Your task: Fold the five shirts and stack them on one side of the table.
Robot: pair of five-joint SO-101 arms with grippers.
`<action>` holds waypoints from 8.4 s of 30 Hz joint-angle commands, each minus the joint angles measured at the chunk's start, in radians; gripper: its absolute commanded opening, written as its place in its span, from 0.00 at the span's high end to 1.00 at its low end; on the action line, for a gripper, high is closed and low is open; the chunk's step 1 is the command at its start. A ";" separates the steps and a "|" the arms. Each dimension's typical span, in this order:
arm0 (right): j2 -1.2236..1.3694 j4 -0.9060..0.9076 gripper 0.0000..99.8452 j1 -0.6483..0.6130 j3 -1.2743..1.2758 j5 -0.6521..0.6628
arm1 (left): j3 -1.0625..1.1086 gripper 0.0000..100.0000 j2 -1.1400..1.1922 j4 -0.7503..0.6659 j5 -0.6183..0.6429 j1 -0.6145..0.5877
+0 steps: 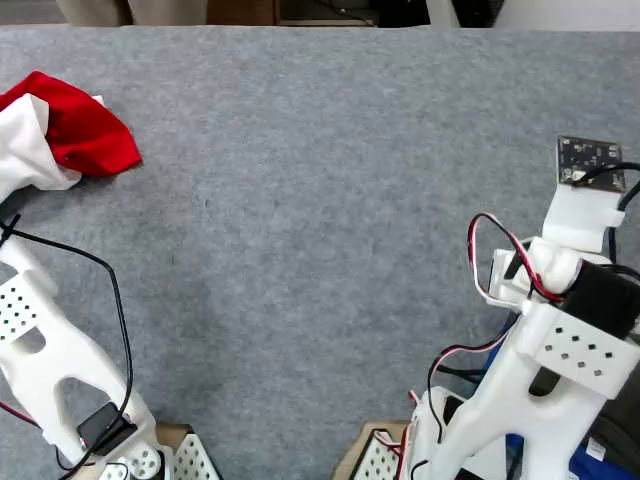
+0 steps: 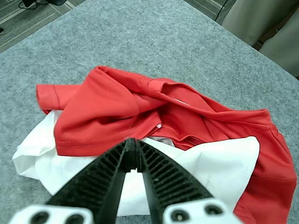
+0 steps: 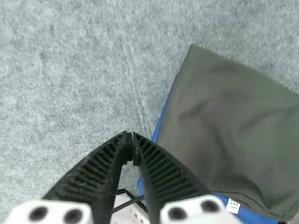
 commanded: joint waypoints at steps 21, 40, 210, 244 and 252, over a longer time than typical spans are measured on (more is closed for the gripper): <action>-0.022 0.012 0.99 -0.012 0.082 -0.009 | 0.095 0.86 0.329 -0.485 0.094 -0.158; -0.022 0.012 0.99 -0.012 0.084 -0.011 | -0.051 0.98 0.203 -0.210 0.087 -0.040; 0.002 -0.238 0.74 -0.467 0.079 0.097 | 1.171 0.77 -1.096 0.347 0.204 0.316; 1.926 -0.018 0.87 -0.918 -1.836 -0.239 | 2.297 0.77 -1.831 0.127 -0.121 0.078; 1.956 0.014 1.00 -0.826 -1.960 -0.236 | 2.397 0.77 -1.940 0.126 -0.123 0.196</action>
